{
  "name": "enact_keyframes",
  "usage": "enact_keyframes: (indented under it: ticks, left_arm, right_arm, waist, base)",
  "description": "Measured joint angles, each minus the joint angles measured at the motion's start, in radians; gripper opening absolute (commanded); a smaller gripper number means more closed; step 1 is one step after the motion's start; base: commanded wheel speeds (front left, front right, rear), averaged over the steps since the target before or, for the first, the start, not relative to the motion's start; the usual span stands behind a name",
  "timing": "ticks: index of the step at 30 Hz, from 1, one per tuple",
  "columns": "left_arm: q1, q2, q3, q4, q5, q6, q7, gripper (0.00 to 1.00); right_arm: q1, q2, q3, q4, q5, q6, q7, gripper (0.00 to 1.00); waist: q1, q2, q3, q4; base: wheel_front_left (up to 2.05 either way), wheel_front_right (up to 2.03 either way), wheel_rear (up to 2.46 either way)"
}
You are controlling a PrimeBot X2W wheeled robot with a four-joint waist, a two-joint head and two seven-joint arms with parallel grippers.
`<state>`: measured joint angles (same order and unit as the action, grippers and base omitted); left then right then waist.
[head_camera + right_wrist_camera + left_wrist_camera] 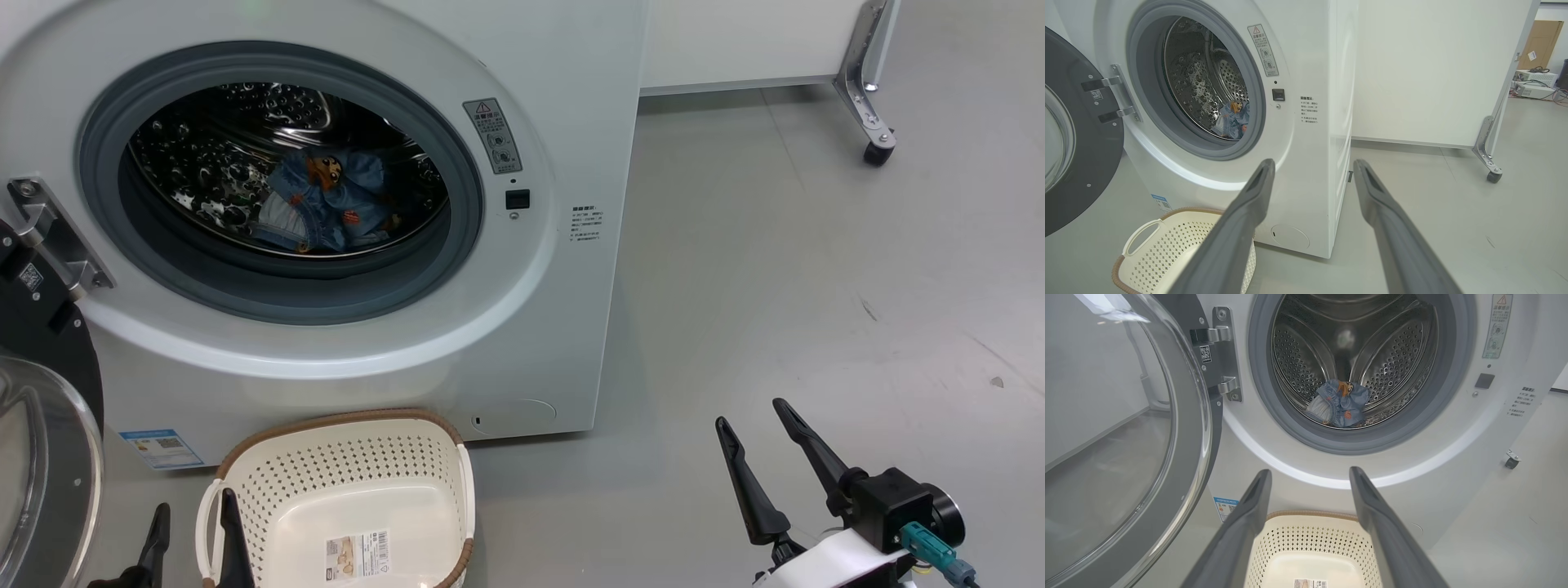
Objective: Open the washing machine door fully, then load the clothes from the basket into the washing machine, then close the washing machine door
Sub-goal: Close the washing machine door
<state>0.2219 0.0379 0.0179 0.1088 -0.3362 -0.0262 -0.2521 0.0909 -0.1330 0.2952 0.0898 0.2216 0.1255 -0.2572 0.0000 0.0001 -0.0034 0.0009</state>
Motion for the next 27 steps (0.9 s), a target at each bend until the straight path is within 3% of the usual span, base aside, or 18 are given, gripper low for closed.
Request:
enact_keyframes:
  ticks: [27]
  left_arm:
    - [0.042, 0.004, -0.031, -0.058, -0.018, 0.045, 0.0, 1.0]
  right_arm:
    - [-0.001, 0.0, -0.001, 0.0, 0.0, 0.0, 0.0, 1.0]
  waist:
    - [0.0, 0.0, -0.001, 0.0]
  base:
    - [-0.68, 0.68, 0.0]
